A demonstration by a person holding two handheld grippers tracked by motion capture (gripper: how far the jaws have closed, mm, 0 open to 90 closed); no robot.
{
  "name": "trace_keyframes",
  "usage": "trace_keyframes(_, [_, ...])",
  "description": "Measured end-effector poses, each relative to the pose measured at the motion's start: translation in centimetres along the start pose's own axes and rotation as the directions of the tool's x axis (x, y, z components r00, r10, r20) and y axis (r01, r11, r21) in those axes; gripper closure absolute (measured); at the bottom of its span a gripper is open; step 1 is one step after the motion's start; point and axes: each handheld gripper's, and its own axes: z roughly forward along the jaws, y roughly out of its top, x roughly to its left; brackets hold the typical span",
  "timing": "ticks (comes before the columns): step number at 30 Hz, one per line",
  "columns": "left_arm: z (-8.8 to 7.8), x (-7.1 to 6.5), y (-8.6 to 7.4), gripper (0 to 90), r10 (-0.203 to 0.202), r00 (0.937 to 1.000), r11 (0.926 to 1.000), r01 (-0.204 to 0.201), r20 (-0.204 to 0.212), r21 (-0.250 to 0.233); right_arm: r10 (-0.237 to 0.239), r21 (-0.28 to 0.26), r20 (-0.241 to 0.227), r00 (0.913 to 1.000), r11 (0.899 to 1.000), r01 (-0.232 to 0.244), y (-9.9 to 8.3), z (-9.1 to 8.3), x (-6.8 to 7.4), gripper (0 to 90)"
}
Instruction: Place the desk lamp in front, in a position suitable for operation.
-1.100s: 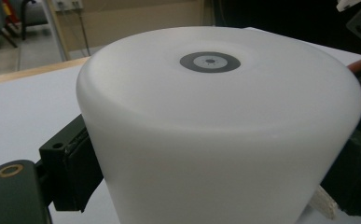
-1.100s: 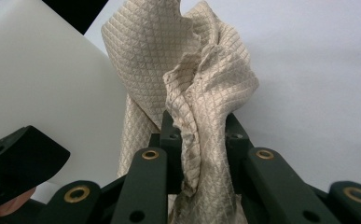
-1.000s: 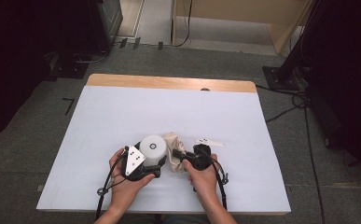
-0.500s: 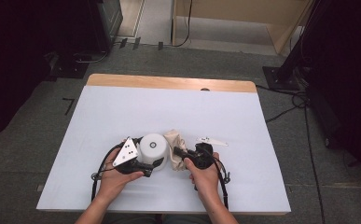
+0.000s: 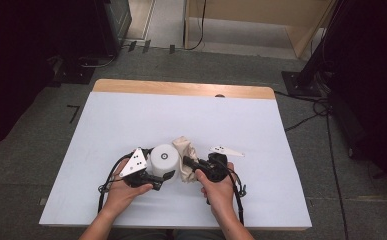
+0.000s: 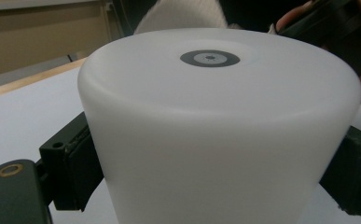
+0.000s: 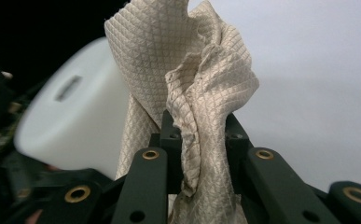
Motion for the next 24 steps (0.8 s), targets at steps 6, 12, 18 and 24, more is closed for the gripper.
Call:
trace_keyframes(6, [0.0,-0.1,0.0,8.7,-0.005,1.0000,1.0000,0.005,-0.007,-0.001,-0.060,-0.059,-0.018,0.9981,0.997,0.059,0.8,-1.3,2.5,76.8])
trace_keyframes(12, [0.0,-0.1,0.0,8.7,-0.007,0.9999,1.0000,0.007,-0.013,-0.003,-0.061,-0.055,-0.009,0.9981,0.997,0.061,0.4,-1.0,2.4,77.1])
trace_keyframes(18, [0.0,-0.1,0.0,8.7,-0.009,0.9999,1.0000,0.009,-0.014,-0.003,-0.027,0.017,0.027,0.9993,0.999,0.027,-1.1,1.0,0.5,77.2])
trace_keyframes(24, [0.0,-0.2,0.0,8.7,-0.010,0.9998,0.9999,0.010,-0.015,-0.002,0.014,0.096,0.065,0.9978,0.995,-0.020,-2.6,2.7,-1.2,77.3])
